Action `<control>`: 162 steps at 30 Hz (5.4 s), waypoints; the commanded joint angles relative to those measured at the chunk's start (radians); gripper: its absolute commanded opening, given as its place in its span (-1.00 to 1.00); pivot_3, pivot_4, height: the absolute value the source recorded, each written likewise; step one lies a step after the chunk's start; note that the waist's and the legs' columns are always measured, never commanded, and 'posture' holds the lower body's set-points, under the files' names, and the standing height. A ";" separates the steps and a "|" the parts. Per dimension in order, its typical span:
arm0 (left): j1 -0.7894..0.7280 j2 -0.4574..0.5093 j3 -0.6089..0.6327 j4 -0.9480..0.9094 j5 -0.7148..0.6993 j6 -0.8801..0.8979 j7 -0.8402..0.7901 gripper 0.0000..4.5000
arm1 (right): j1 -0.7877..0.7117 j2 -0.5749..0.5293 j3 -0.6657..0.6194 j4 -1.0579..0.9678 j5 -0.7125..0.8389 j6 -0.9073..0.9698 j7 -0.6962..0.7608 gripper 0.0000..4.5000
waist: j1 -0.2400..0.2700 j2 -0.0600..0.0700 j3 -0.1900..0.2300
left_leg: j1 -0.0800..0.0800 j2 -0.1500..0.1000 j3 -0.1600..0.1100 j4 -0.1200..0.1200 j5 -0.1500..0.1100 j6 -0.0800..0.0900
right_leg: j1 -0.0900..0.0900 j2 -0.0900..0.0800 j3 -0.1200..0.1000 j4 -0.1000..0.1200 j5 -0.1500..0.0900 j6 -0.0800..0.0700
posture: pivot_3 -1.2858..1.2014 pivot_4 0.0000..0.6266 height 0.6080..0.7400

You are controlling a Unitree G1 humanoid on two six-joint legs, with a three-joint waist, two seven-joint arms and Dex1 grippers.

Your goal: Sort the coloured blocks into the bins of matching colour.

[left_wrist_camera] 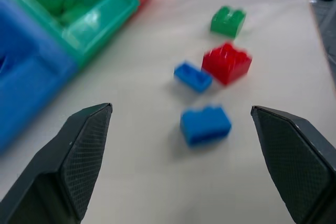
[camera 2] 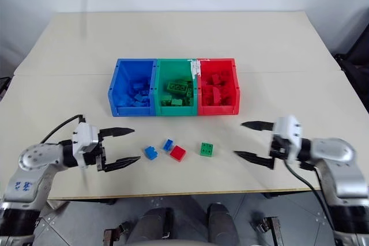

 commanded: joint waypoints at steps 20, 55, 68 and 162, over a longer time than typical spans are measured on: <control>0.174 0.005 0.137 -0.217 -0.048 0.072 0.152 1.00 | -0.215 0.147 0.197 0.188 -0.100 -0.032 -0.034 -0.34 | 0.002 0.000 0.000 | -0.009 -0.007 -0.004 0.003 -0.003 0.001 | -0.002 -0.012 -0.021 -0.005 0.000 -0.001 | 0.03 -0.52 1.00; 0.117 -0.028 0.071 -0.215 -0.055 0.119 0.190 1.00 | -0.355 0.113 -0.027 0.197 -0.025 -0.087 -0.005 0.98 | 0.013 0.001 0.000 | -0.027 -0.008 -0.004 0.010 -0.002 0.002 | -0.015 -0.013 -0.042 0.001 0.000 0.000 | 0.03 -0.52 1.00; -0.173 -0.003 -0.113 -0.007 -0.036 0.054 -0.044 1.00 | 0.306 -0.060 -0.362 0.133 -0.024 -0.270 0.040 0.98 | 0.021 0.002 0.001 | -0.012 -0.007 0.003 0.015 -0.003 0.005 | 0.000 -0.013 -0.042 -0.002 0.002 0.004 | 0.03 -0.52 1.00; 0.131 0.083 0.104 -0.058 -0.069 0.032 0.022 1.00 | -0.047 -0.095 -0.098 0.215 0.208 -0.245 0.325 0.98 | 0.009 0.008 0.004 | -0.009 -0.005 0.009 0.011 -0.011 0.006 | -0.001 -0.031 -0.058 -0.007 0.005 0.000 | 0.03 -0.52 1.00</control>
